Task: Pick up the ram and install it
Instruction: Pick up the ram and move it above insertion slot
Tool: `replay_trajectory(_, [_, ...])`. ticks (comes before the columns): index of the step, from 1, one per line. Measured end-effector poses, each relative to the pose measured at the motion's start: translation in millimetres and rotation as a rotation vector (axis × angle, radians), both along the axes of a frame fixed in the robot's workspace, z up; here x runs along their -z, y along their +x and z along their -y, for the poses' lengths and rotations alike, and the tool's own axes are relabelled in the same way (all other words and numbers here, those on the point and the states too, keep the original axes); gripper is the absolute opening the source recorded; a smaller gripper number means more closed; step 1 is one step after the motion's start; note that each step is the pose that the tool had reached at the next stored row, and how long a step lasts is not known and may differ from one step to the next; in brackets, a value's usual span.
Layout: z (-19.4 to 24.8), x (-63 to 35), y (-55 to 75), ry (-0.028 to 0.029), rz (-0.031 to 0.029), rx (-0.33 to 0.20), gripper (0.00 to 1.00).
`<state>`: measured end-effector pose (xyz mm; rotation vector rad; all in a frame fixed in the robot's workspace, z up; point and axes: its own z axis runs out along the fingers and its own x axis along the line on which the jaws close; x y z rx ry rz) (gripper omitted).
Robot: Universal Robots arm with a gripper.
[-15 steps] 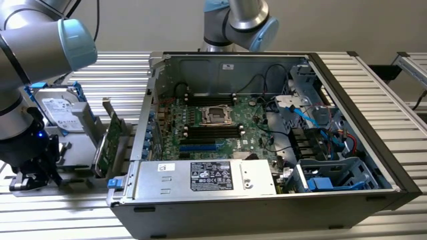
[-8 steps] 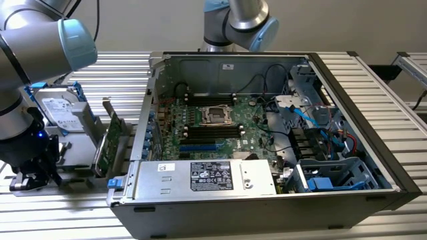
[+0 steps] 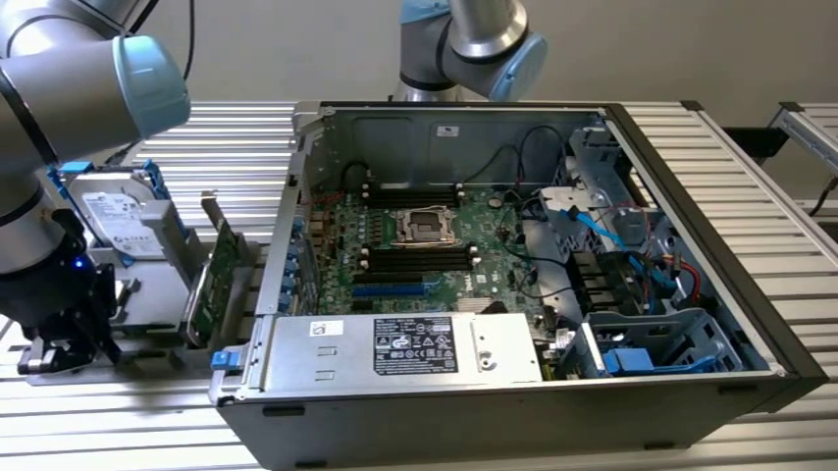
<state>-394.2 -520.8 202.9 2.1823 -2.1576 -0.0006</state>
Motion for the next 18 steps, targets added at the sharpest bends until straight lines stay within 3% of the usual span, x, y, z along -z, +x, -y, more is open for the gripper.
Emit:
replay_trajectory(12, [0.1, -55.1, 3.3, -0.0003, -0.0039, 0.0, 0.13])
replay_trajectory(18, [-0.8, -82.3, 17.5, -0.0004, -0.0093, 0.0, 0.13])
